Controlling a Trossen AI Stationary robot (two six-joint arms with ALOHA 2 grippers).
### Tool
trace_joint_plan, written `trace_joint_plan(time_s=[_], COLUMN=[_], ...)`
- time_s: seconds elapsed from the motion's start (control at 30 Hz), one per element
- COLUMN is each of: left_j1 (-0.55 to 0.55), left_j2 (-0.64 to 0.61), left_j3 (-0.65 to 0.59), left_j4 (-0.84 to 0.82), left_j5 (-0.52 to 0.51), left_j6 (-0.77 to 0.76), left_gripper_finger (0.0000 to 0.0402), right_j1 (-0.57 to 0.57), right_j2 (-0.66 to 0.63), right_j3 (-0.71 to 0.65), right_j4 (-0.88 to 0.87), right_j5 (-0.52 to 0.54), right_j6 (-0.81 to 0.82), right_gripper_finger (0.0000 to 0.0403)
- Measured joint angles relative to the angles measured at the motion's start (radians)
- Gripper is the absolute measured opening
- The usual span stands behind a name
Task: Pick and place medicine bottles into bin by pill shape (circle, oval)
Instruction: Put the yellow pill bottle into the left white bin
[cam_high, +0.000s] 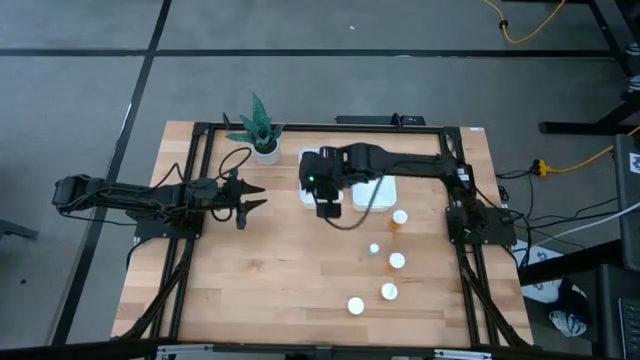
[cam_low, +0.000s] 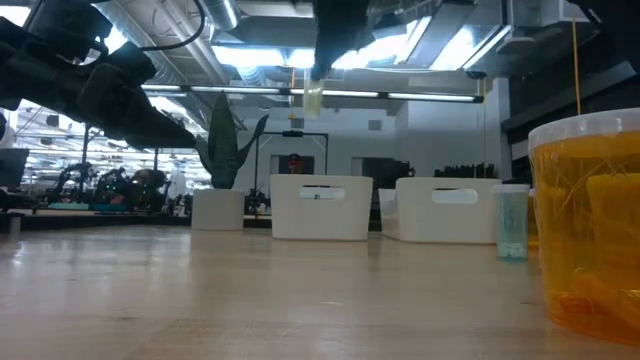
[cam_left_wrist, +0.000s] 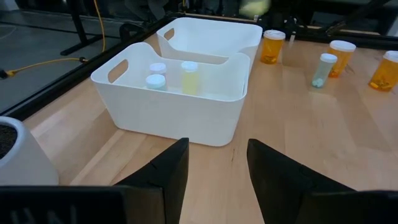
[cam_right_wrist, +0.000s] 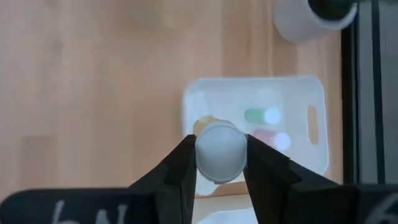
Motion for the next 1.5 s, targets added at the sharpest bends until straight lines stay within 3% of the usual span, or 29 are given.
trace_joint_plan(time_s=[0.33, 0.77, 1.0, 1.17, 1.5], left_j1=[0.000, 0.000, 0.000, 0.000, 0.000], left_j2=[0.000, 0.000, 0.000, 0.000, 0.000], left_j3=[0.000, 0.000, 0.000, 0.000, 0.000], left_j4=[0.000, 0.000, 0.000, 0.000, 0.000], left_j5=[0.000, 0.000, 0.000, 0.000, 0.000], left_j6=[0.000, 0.000, 0.000, 0.000, 0.000], left_gripper_finger=[0.0155, 0.0155, 0.0155, 0.0155, 0.0155], right_j1=[-0.119, -0.156, -0.156, -0.161, -0.184], right_j2=[0.002, 0.002, 0.002, 0.002, 0.002], right_j3=[-0.309, -0.487, -0.508, -0.508, -0.508], right_j4=[0.332, 0.518, 0.560, 0.546, 0.555], right_j5=[-0.094, -0.117, -0.117, -0.141, -0.169], right_j6=[-0.008, -0.002, -0.007, -0.106, -0.101], right_gripper_finger=[0.0113, 0.0114, 0.0115, 0.0115, 0.0115])
